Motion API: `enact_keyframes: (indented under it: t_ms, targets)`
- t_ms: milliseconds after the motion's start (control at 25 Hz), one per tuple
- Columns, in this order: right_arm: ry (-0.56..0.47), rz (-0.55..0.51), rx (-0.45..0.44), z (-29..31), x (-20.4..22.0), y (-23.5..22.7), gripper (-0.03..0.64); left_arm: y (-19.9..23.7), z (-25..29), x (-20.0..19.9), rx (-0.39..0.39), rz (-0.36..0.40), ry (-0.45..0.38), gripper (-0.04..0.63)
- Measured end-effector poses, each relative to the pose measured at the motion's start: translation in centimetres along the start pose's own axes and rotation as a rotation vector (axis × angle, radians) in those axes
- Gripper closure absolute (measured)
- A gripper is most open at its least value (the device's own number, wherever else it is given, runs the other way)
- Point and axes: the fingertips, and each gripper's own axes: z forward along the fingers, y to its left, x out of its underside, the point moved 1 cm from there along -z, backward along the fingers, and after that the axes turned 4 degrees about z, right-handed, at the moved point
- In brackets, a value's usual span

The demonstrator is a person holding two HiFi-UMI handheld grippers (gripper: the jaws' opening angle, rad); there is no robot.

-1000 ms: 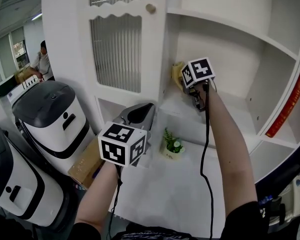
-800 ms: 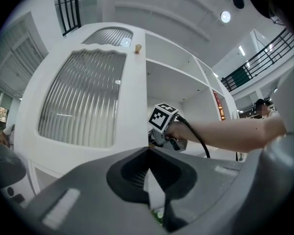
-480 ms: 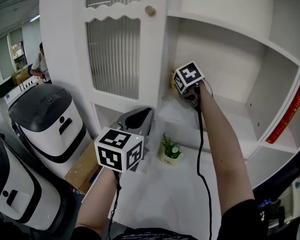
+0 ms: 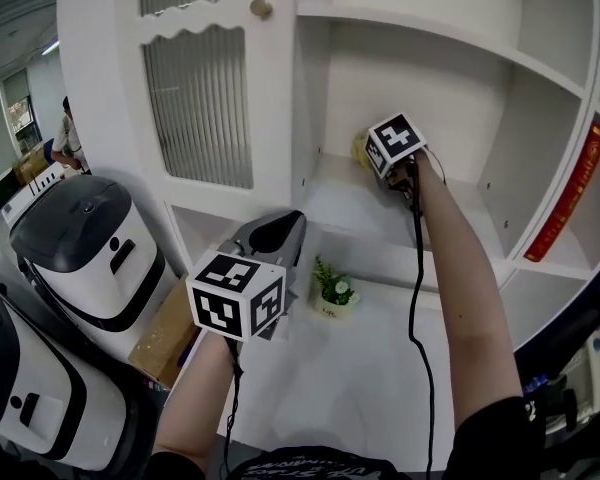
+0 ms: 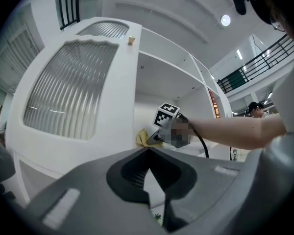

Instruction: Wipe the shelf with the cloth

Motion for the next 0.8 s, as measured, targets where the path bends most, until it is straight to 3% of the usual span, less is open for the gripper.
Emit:
enact_keyframes:
  t_ms: [320, 800]
  targets:
    - [0.045, 0.056, 0.088, -2.3, 4.3, -5.1, 0.517, -2.3, 1.8, 0.2, 0.066, 0.005, 0.005, 0.589]
    - [0.232, 0.011, 0.315, -5.0, 8.7, -10.7, 0.518, -3.9, 3.2, 0.7, 0.135, -0.015, 0.007, 0.589]
